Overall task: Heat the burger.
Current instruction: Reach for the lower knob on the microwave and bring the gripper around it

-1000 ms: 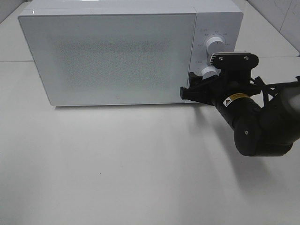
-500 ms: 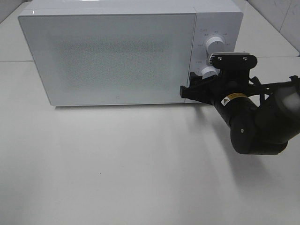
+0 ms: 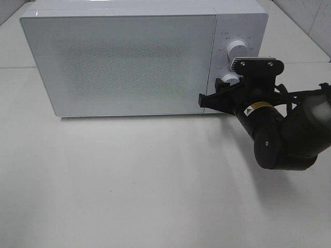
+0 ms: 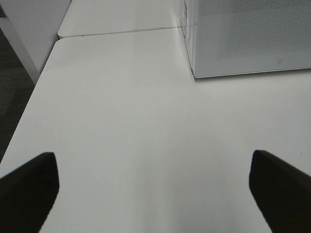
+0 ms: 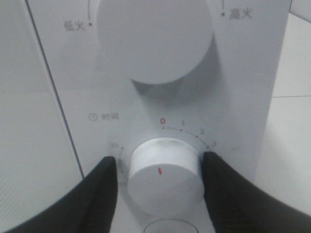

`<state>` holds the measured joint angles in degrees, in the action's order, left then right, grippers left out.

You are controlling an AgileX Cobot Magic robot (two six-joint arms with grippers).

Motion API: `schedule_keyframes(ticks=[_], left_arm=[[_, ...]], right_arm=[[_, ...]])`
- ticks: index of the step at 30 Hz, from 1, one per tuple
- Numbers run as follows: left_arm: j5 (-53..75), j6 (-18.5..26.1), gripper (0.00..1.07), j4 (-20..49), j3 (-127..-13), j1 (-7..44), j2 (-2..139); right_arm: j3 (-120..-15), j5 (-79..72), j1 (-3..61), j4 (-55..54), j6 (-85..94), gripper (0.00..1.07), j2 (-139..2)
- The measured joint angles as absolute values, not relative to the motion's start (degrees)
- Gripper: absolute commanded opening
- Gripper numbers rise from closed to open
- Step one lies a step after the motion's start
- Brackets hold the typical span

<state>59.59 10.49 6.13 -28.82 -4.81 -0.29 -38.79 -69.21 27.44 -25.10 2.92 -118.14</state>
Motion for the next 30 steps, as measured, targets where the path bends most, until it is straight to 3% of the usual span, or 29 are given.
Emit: schedule_keyframes(ticks=[8,18,23,25,28,30], left_arm=[[59.59,10.49,1.01,6.13,-28.82,-4.81,-0.29],[59.59,10.49,1.01,6.13,-28.82,-4.81,-0.29],[59.59,10.49,1.01,6.13,-28.82,-4.81,-0.29],[59.59,10.49,1.01,6.13,-28.82,-4.81,-0.29],[59.59,10.49,1.01,6.13,-28.82,-4.81,-0.29],[59.59,10.49,1.01,6.13,-28.82,-4.81,-0.29]], right_arm=[[-38.79,-69.21,27.44,-25.44,2.92,0.16,-118.14],[-38.79,-69.21,27.44,-25.44,-0.97,0.16,-118.14],[-38.79,-69.21,27.44,-25.38,-14.9,0.17,-118.14],[-38.79,-69.21,27.44,-25.27,-28.36,0.18,-118.14],[-38.79,-69.21,27.44,-25.27,-31.57,0.18,-118.14],[-38.79,-69.21,27.44,-25.27,-48.24,0.19,-118.14]])
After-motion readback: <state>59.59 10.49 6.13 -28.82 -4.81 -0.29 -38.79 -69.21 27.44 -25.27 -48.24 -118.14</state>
